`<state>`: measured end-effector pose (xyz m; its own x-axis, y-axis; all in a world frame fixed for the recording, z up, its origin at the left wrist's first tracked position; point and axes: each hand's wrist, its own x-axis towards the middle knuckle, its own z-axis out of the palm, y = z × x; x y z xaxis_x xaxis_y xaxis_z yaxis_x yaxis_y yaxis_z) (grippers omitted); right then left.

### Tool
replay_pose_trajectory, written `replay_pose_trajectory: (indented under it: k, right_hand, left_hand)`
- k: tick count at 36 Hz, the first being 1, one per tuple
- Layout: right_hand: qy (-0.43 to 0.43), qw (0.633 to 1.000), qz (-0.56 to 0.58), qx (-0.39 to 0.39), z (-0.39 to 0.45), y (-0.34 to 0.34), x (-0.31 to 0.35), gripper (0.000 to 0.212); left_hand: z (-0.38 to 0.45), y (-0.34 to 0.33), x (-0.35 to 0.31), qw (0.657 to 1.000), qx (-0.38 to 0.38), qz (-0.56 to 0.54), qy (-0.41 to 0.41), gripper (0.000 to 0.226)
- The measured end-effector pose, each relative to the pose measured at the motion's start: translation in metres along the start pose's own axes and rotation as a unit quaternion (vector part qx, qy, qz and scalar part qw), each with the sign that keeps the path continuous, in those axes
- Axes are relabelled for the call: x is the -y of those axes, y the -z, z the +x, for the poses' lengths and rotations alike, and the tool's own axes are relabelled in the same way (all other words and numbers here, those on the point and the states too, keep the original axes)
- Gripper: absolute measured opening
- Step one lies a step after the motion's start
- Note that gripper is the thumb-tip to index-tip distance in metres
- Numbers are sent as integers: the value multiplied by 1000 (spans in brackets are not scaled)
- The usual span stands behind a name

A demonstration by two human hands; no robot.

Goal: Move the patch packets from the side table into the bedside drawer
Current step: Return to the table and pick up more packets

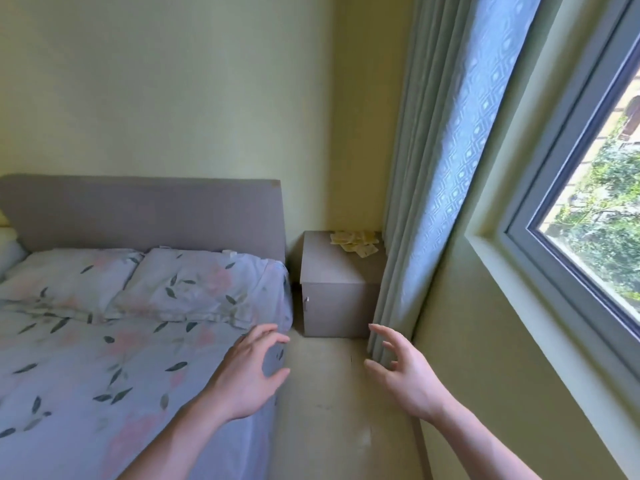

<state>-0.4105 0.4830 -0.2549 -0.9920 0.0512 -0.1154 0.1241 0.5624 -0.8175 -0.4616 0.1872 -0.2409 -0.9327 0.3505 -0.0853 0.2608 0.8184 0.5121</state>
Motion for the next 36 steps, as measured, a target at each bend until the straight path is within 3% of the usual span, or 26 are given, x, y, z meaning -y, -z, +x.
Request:
replay_pose_trajectory:
  k: [7, 18, 36]
  right_hand:
    - [10, 999, -25, 23, 145, 27, 6, 59]
    - [-10, 996, -51, 69, 354, 25, -1, 59]
    - [-181, 982, -24, 49, 607, 62, -95, 63]
  left_hand:
    - [102, 22, 10, 998, -37, -24, 46, 39]
    - [298, 35, 75, 997, -21, -38, 57, 40]
    - [640, -9, 99, 988, 147, -35, 32, 46]
